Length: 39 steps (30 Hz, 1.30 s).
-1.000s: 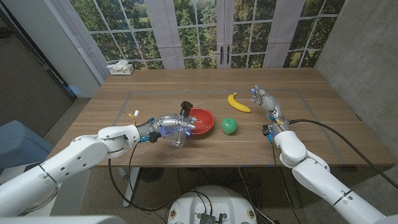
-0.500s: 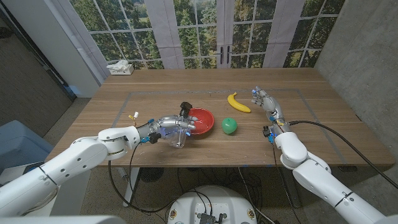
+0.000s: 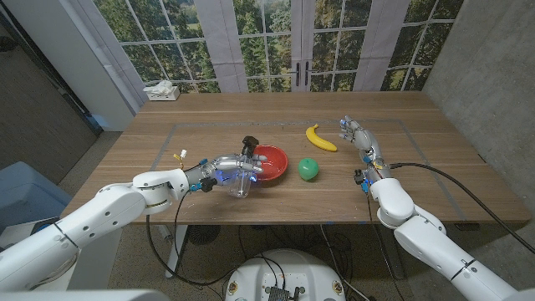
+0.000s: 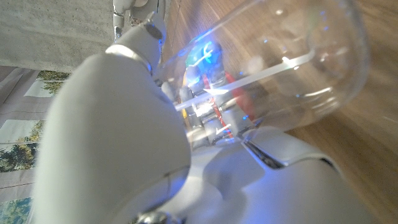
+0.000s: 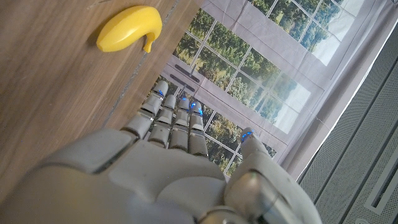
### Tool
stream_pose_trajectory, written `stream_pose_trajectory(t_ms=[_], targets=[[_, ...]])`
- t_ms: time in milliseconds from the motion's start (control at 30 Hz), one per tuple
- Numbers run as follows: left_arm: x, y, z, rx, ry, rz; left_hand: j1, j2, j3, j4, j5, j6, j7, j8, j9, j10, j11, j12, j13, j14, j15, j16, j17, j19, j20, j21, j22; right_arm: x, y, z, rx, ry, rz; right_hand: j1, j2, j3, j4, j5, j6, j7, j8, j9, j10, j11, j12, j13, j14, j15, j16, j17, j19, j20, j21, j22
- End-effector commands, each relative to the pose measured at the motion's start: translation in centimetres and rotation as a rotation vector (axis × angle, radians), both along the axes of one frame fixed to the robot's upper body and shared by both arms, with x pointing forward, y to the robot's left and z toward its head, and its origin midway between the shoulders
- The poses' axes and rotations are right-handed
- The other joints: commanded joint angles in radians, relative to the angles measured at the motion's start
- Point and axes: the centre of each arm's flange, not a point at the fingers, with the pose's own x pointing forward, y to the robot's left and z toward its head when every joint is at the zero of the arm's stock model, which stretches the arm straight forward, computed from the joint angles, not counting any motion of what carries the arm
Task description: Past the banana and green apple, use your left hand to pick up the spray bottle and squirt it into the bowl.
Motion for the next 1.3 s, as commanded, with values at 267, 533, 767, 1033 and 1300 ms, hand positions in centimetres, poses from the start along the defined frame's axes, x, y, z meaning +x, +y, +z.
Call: stream_pose_trajectory(t_ms=[267, 533, 767, 1033, 1300], targets=[[0.5, -0.7, 0.8, 0.016, -0.044, -0.016, 0.306, 0.311, 0.008, 0.000, 0.013, -0.368, 0.109, -0.235, -0.079, 0.003, 0.001, 0.036, -0.016, 0.016, -0.087, 0.016, -0.017, 0.020, -0.151, 0.048, -0.017, -0.2, -0.5, -0.2, 0.017, -0.010, -0.007, -0.005, 0.009, 0.005, -0.001, -0.002, 0.000, 0.000, 0.000, 0.003, -0.002, -0.004, 0.002, 0.001, 0.009, 0.002, 0.005, 0.000, 0.007, -0.004, -0.003, 0.004], [0.3, -1.2, 1.4, 0.021, -0.085, -0.018, 0.300, 0.310, 0.012, 0.000, 0.018, -0.590, 0.114, -0.383, -0.147, -0.014, 0.001, 0.056, -0.027, 0.010, -0.089, 0.020, -0.025, 0.017, -0.152, 0.048, -0.024, -0.5, -0.9, -0.6, 0.024, -0.013, -0.013, -0.006, 0.008, 0.006, -0.001, -0.002, -0.001, 0.000, 0.000, 0.003, -0.004, -0.003, 0.002, 0.001, 0.008, 0.004, 0.004, 0.000, 0.008, -0.004, -0.005, 0.004], [0.1, -1.5, 1.2, 0.016, -0.117, 0.012, 0.301, 0.309, 0.013, -0.001, 0.020, -0.688, 0.162, -0.398, -0.187, -0.024, 0.001, 0.059, -0.043, 0.004, -0.093, 0.023, -0.031, 0.013, -0.152, 0.042, -0.032, -0.8, -1.3, -0.8, 0.026, -0.017, -0.016, -0.006, 0.008, 0.006, -0.002, -0.002, -0.001, 0.000, 0.000, 0.003, -0.002, -0.004, 0.002, 0.001, 0.008, 0.005, 0.004, -0.001, 0.009, -0.004, -0.008, 0.004], [-0.2, -1.9, 1.3, 0.019, -0.156, 0.040, 0.300, 0.310, 0.012, 0.000, 0.022, -0.722, 0.175, -0.394, -0.212, -0.025, 0.001, 0.064, -0.050, 0.000, -0.099, 0.023, -0.039, 0.011, -0.153, 0.037, -0.041, -0.8, -1.5, -0.8, 0.025, -0.022, -0.014, -0.007, 0.007, 0.007, -0.003, -0.002, -0.001, -0.001, 0.000, 0.003, -0.003, -0.003, 0.002, 0.001, 0.009, 0.005, 0.005, -0.001, 0.010, -0.003, -0.010, 0.004], [-0.5, -2.0, 1.5, 0.067, -0.298, 0.193, 0.300, 0.308, 0.011, -0.001, 0.024, -0.773, 0.156, -0.395, -0.240, -0.035, 0.002, 0.065, -0.060, -0.009, -0.095, 0.021, -0.044, 0.007, -0.153, 0.031, -0.053, -0.8, -1.7, -0.8, 0.027, -0.023, -0.007, -0.007, 0.008, 0.007, -0.003, -0.002, -0.001, -0.001, 0.000, 0.003, -0.003, -0.004, 0.002, 0.001, 0.010, 0.005, 0.005, -0.002, 0.011, -0.003, -0.012, 0.004]])
